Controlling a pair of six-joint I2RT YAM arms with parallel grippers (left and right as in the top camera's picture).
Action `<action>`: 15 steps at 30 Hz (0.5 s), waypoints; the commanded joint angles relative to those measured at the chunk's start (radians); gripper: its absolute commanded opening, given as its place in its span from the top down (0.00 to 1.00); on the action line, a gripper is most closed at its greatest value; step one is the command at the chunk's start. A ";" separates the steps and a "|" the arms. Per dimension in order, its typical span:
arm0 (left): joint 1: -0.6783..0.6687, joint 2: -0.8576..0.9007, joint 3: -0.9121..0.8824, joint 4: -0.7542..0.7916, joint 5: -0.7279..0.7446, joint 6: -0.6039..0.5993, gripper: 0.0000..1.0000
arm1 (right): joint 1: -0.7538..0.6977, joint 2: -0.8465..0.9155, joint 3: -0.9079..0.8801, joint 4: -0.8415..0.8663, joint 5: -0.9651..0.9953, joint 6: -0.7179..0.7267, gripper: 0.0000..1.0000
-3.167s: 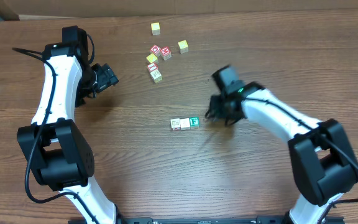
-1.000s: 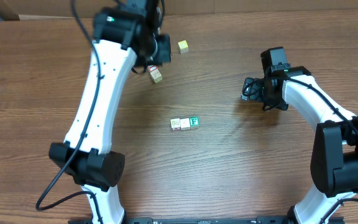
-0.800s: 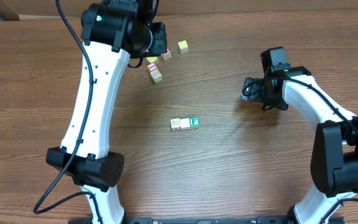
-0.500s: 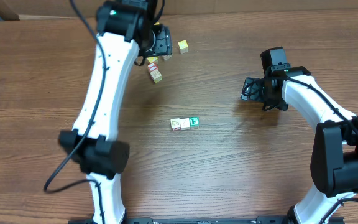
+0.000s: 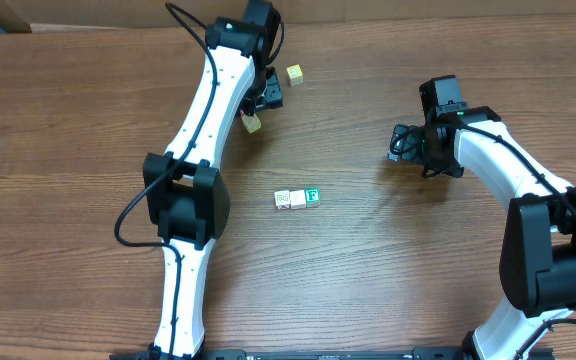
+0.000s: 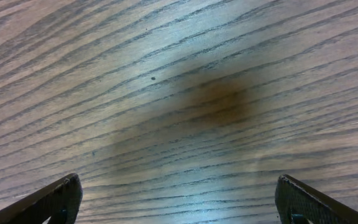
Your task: Flip 5 blocks
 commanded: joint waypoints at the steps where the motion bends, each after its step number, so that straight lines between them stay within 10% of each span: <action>1: 0.017 0.045 -0.002 0.013 -0.003 -0.078 0.44 | -0.002 -0.031 0.013 0.005 0.010 -0.003 0.00; 15: 0.029 0.082 -0.018 0.063 -0.006 -0.116 0.56 | -0.002 -0.031 0.013 0.005 0.010 -0.003 0.00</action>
